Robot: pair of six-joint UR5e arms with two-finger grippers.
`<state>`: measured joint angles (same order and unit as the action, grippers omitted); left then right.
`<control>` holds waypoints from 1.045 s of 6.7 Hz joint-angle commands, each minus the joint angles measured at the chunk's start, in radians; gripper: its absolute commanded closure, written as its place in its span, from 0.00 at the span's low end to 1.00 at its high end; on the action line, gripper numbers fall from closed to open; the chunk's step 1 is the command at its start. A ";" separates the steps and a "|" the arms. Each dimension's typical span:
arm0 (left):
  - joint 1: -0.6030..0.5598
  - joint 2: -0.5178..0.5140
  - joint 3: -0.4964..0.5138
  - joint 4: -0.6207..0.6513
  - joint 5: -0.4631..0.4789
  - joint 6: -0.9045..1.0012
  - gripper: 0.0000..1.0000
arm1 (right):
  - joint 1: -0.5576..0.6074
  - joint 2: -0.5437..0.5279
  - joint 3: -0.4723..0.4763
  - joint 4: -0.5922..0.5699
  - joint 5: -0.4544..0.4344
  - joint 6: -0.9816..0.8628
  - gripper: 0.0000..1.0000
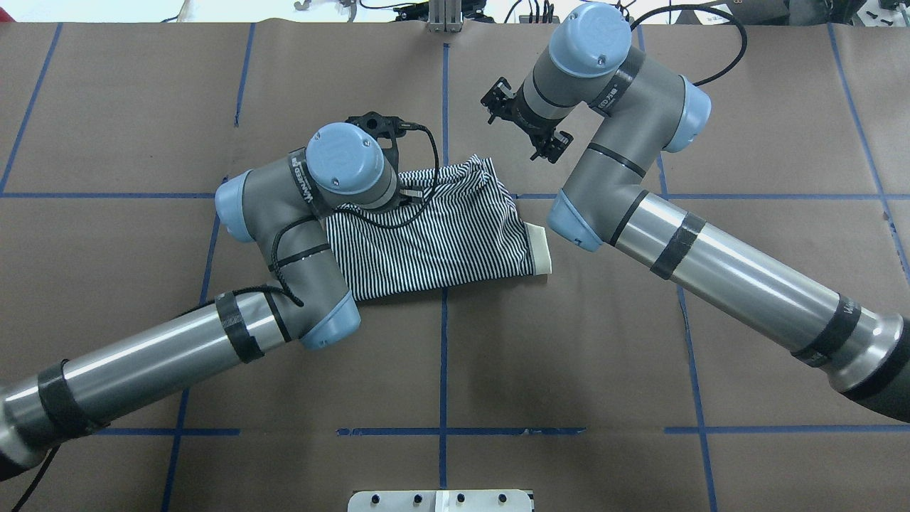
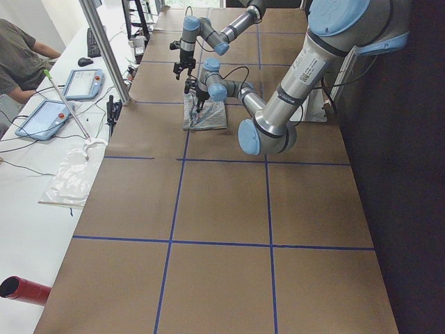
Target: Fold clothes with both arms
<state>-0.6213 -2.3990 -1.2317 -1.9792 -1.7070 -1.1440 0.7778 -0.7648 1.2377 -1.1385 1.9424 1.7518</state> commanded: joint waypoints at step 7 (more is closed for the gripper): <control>-0.187 0.189 -0.237 -0.144 -0.219 0.078 1.00 | -0.190 0.045 0.020 -0.012 -0.186 0.017 0.44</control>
<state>-0.7863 -2.3055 -1.3466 -2.1241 -1.8861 -1.0688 0.6400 -0.7448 1.2654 -1.1451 1.8210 1.7655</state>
